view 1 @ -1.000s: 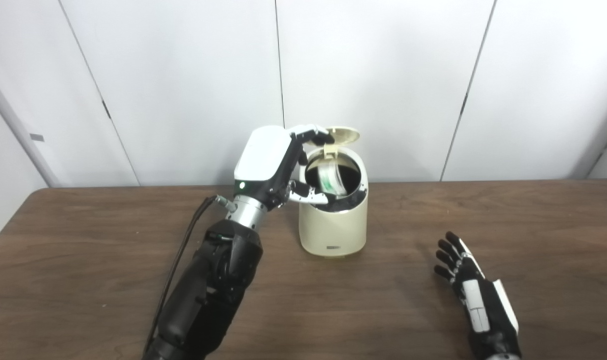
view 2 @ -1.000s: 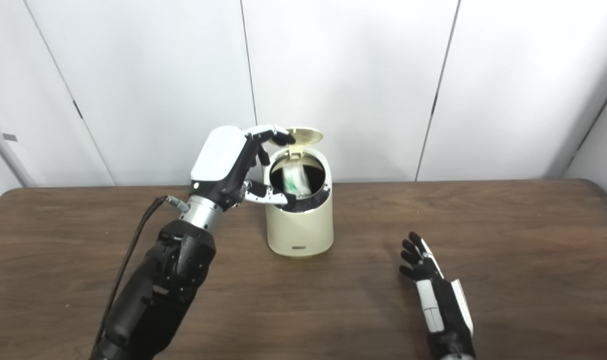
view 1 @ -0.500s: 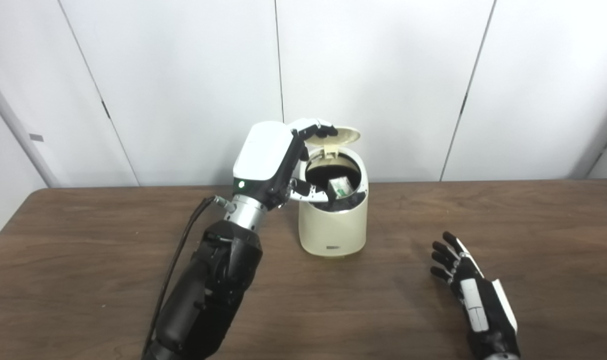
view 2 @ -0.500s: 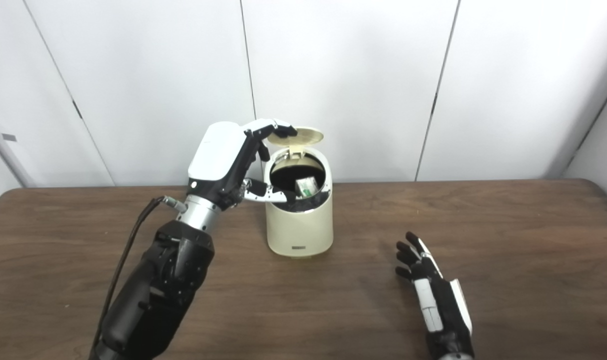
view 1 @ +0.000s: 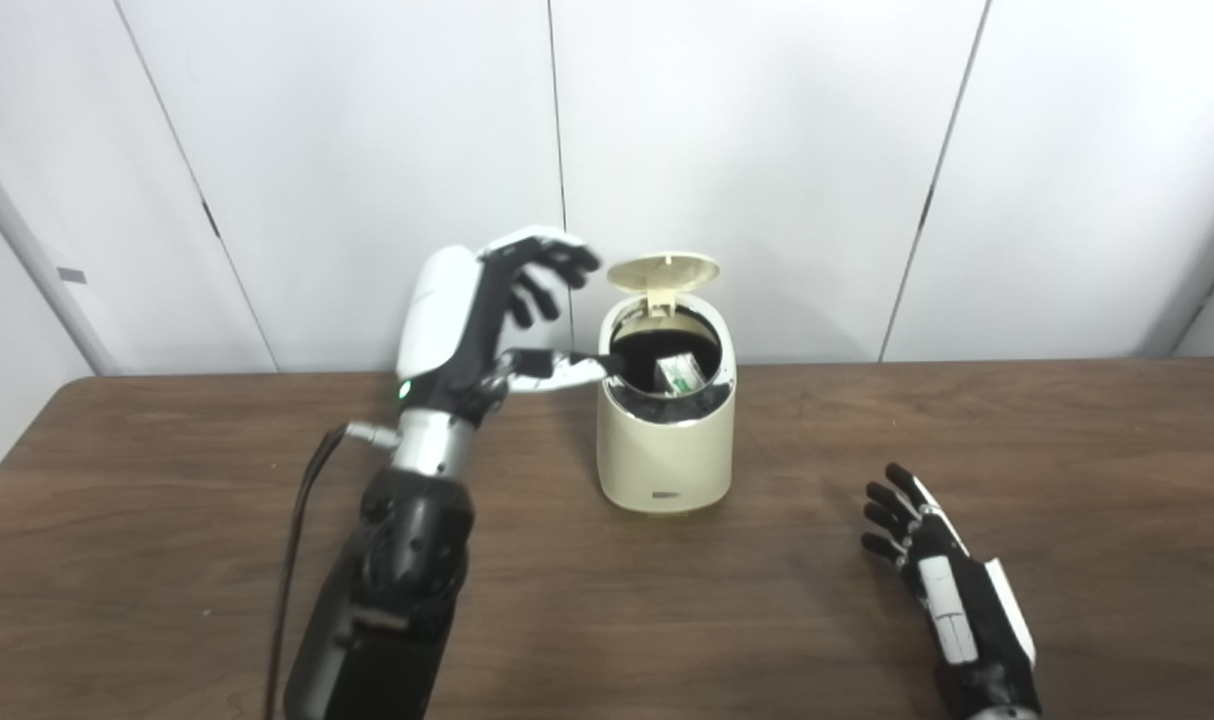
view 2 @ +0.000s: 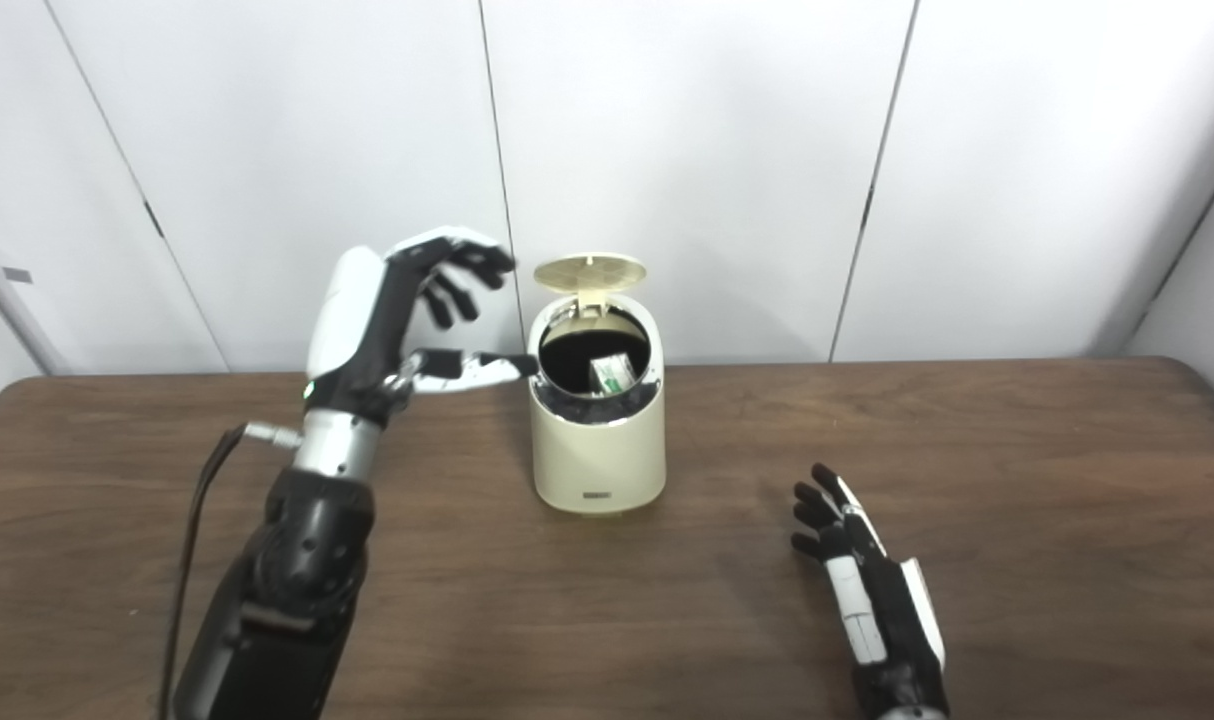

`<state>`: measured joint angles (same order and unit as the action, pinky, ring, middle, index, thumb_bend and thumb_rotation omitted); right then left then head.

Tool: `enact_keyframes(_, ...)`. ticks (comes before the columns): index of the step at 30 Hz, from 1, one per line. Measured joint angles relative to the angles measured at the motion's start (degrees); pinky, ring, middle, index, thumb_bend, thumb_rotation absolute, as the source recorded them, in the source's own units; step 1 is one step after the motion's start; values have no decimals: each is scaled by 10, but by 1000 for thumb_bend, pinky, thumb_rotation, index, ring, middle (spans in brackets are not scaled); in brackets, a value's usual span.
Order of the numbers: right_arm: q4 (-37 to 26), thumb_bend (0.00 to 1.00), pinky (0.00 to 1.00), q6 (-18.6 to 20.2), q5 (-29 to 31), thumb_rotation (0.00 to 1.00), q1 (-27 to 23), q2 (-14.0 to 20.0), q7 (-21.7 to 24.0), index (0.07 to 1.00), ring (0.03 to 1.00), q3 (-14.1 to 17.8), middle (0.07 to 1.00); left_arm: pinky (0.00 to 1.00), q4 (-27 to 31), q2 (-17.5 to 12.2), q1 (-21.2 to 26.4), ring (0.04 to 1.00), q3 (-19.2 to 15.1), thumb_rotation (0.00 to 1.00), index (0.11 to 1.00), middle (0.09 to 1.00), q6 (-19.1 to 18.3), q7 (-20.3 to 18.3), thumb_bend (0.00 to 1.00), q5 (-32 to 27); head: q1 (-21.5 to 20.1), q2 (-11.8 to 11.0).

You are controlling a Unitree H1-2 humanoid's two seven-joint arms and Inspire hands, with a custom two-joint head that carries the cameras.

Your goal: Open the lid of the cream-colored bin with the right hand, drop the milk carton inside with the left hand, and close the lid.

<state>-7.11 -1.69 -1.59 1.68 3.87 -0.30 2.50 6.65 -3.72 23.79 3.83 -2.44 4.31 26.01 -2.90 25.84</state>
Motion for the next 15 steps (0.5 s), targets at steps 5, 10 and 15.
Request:
enact_keyframes(5, 0, 601, 838, 0, 7, 966, 0, 10, 2, 932, 902, 4, 906, 513, 2, 24, -96, 625, -8, 288, 714, 701, 0, -17, 640, -84, 2, 3)
enact_keyframes(10, 4, 624, 856, -2, 9, 980, -2, 23, 2, 916, 892, 13, 893, 551, 18, 34, -144, 666, -12, 444, 810, 753, 6, -17, 576, -115, 8, 5)
enact_keyframes(15, 10, 657, 844, -10, 14, 946, -25, 25, 2, 897, 892, 13, 894, 670, -2, 48, -191, 766, -10, 536, 866, 826, 41, -18, 488, -153, 0, 9)
